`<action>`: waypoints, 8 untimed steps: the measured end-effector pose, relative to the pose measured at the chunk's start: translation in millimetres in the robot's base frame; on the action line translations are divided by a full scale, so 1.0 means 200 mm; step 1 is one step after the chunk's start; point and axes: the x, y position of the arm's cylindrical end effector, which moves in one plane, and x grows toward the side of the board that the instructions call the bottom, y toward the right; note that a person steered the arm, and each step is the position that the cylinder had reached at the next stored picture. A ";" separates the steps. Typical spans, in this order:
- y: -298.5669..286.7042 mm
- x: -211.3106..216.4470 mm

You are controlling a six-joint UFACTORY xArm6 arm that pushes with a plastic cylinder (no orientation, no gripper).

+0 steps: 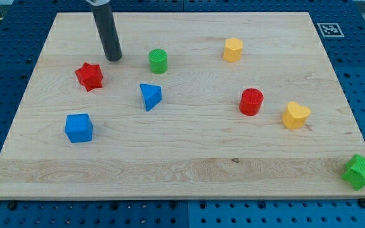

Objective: Move the green circle to the top right of the blue triangle

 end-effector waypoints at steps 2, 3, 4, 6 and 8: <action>0.11 0.00; 0.18 0.00; 0.27 0.00; 0.39 0.02; 0.43 0.03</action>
